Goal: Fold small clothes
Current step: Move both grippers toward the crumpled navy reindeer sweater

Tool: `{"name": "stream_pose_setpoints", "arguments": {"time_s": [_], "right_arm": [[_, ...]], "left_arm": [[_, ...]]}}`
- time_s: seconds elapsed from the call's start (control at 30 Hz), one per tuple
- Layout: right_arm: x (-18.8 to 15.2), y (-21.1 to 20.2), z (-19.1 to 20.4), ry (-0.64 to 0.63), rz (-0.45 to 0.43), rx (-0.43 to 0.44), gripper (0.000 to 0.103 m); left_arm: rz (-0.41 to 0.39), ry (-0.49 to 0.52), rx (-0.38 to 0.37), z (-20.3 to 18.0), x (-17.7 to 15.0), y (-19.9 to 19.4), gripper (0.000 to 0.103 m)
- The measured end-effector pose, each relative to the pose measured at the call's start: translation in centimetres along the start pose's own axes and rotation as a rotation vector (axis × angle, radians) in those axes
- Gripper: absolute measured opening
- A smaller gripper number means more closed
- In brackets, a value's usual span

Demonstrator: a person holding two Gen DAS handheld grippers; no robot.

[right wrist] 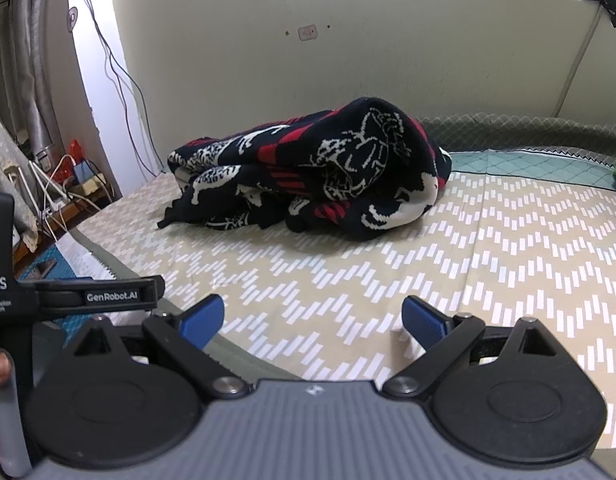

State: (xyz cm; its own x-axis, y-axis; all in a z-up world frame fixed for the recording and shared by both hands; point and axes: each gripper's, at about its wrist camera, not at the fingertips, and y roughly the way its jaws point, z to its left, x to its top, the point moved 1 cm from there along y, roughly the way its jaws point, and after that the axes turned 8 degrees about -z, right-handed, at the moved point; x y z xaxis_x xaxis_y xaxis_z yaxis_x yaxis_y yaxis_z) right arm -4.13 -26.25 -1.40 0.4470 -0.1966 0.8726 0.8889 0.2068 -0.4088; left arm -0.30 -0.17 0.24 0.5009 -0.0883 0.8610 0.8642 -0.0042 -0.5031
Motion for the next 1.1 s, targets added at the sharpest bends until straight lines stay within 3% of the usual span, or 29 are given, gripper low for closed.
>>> {"name": "stream_pose_setpoints", "arguments": {"time_s": [0.5,0.67,0.8,1.1], "right_arm": [[0.1,-0.5,-0.2,0.003,-0.037,-0.002,0.087],[0.1,-0.3,-0.3,0.008,-0.031,0.004,0.075],[0.0,-0.3,-0.3,0.009,-0.032,0.007,0.072],[0.1,-0.4,-0.7,0.04,-0.044,0.015,0.069]], "left_arm": [[0.022,0.003,-0.015,-0.2,0.0,0.6,0.103],[0.029,0.007,-0.014,-0.3,0.1,0.8,0.103],[0.026,0.017,-0.009,-0.4,0.1,0.8,0.103],[-0.081,-0.012,-0.084,0.2,-0.1,-0.9,0.103]]}}
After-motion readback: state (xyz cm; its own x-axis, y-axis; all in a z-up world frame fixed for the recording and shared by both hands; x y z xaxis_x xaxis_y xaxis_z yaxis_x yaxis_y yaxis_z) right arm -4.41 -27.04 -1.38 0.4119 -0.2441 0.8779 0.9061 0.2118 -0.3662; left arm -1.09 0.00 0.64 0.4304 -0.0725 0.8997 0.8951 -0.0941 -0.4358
